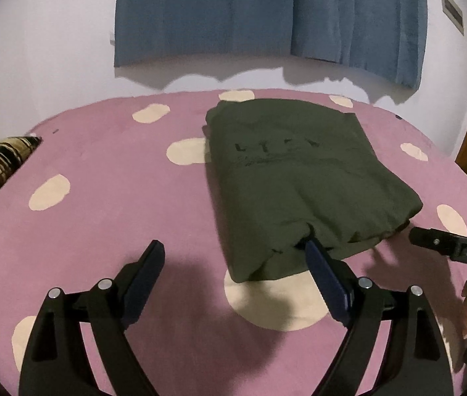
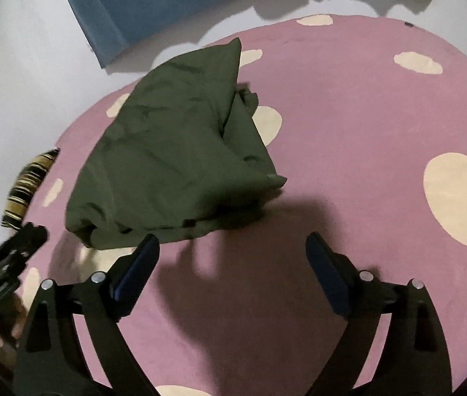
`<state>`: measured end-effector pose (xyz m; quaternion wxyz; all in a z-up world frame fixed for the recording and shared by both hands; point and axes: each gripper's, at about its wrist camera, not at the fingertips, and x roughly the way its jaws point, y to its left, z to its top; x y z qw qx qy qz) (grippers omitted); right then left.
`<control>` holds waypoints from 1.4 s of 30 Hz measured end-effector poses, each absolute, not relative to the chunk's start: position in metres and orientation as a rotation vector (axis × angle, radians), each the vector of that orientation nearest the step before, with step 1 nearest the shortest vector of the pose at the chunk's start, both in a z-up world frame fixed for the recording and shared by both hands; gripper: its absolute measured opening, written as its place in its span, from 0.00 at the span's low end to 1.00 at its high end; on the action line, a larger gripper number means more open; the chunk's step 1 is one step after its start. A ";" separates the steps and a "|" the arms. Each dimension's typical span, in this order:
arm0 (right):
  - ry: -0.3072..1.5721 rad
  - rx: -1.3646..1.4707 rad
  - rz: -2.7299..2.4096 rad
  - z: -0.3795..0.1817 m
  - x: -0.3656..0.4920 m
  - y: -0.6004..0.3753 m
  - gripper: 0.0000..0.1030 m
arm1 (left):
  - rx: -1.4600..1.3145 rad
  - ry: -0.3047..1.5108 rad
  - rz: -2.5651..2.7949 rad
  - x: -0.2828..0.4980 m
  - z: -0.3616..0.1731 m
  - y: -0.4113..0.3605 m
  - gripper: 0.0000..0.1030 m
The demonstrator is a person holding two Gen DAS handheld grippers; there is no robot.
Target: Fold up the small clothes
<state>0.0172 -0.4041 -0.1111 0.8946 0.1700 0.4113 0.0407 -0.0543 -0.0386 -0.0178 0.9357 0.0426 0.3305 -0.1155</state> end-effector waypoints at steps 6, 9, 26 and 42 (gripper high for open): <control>0.837 0.256 0.026 -0.113 0.015 -0.392 0.88 | 0.083 0.704 -0.227 -0.058 -0.020 -0.041 0.83; 0.833 0.226 0.030 -0.113 0.011 -0.386 0.88 | 0.074 0.713 -0.219 -0.060 -0.023 -0.042 0.83; 0.821 0.186 0.029 -0.113 0.005 -0.376 0.89 | 0.041 0.714 -0.181 -0.063 -0.025 -0.043 0.83; 0.830 0.185 0.032 -0.116 0.004 -0.375 0.89 | 0.052 0.707 -0.165 -0.066 -0.023 -0.045 0.83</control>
